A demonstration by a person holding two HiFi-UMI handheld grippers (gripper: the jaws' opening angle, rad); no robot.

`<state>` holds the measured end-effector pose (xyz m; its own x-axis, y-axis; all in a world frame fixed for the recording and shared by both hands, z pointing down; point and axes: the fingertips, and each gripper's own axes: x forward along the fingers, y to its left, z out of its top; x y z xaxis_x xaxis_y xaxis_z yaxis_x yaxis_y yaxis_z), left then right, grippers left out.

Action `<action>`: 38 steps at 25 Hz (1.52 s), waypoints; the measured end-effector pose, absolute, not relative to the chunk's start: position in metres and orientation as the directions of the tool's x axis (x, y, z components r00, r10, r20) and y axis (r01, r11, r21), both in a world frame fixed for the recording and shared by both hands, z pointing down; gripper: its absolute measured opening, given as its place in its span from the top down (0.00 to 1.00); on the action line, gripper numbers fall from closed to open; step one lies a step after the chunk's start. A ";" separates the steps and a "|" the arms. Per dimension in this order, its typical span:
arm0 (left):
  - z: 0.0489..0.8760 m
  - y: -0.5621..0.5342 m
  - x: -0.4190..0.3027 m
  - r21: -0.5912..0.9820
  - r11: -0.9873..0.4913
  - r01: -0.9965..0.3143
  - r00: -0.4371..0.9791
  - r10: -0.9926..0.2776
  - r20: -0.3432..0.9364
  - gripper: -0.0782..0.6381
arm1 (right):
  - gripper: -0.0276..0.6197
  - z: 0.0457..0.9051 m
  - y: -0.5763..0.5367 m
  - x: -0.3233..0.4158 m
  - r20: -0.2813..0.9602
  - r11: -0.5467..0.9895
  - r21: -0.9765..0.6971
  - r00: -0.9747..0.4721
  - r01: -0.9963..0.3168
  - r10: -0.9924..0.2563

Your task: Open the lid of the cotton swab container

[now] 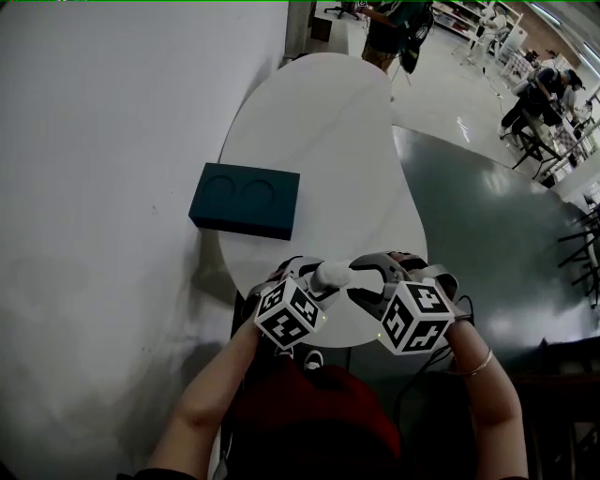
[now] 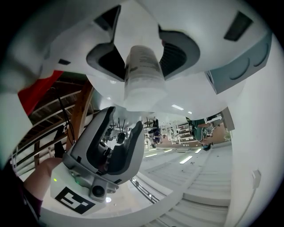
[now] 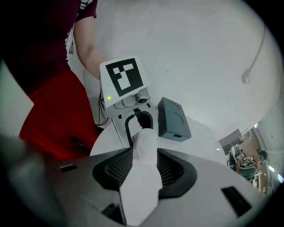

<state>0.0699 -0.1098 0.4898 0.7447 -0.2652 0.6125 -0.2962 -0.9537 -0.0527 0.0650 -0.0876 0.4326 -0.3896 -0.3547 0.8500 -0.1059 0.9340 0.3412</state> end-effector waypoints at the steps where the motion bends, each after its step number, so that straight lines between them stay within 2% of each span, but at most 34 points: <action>1: 0.490 -0.111 0.070 -0.056 -0.953 -0.296 0.744 -0.267 0.612 0.54 | 0.70 0.433 -0.089 0.064 0.853 0.935 0.340 -0.386 -0.099 -0.351; 18: 0.485 -0.109 0.084 -0.092 -0.960 -0.263 0.754 -0.265 0.601 0.54 | 0.67 0.449 -0.098 0.065 0.922 0.953 0.298 -0.277 0.059 -0.271; 25: 0.482 -0.108 0.088 -0.148 -0.959 -0.243 0.756 -0.283 0.590 0.54 | 0.67 0.451 -0.097 0.068 0.935 0.957 0.274 -0.257 0.090 -0.244; 38: 0.482 -0.105 0.090 -0.149 -0.958 -0.246 0.783 -0.287 0.551 0.54 | 0.67 0.452 -0.096 0.071 0.941 0.961 0.254 -0.258 0.111 -0.219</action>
<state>0.0904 -0.1052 0.4823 0.7833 -0.2869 0.5514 -0.2459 -0.9578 -0.1490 0.0707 -0.0962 0.4520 -0.2583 -0.2195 0.9408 0.1107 0.9607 0.2545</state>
